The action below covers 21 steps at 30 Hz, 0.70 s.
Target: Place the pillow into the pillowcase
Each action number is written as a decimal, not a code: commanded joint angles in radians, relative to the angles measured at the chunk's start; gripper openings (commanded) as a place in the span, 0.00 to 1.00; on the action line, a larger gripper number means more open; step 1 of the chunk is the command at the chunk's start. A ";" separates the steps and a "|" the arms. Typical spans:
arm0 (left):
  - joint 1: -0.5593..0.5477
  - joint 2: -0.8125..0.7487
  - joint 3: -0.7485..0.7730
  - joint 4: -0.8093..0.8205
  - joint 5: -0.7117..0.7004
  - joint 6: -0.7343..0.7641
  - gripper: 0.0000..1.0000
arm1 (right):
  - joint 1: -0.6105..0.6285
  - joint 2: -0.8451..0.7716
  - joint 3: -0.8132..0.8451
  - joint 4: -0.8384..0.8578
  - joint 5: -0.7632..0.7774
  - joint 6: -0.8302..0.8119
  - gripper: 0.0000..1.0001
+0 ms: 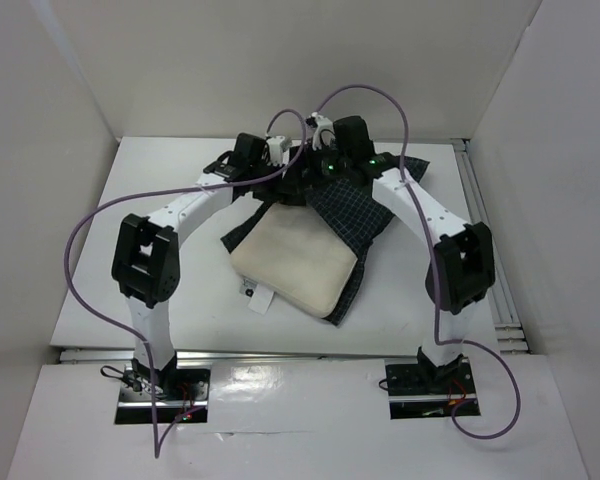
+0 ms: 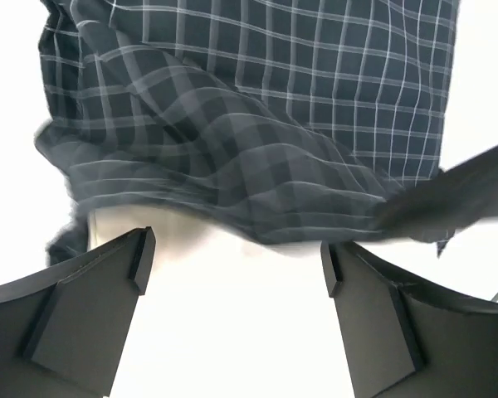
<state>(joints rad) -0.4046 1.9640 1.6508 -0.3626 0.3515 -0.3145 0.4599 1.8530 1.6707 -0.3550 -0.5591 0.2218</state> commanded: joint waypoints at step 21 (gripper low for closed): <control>-0.384 -0.452 -0.462 -0.005 -0.334 0.025 1.00 | 0.017 -0.517 -0.680 -0.300 0.788 0.188 0.85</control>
<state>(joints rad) -0.6914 1.4918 1.1522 -0.3389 0.1059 -0.3271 0.4717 1.3762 1.0237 -0.5961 0.1066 0.3141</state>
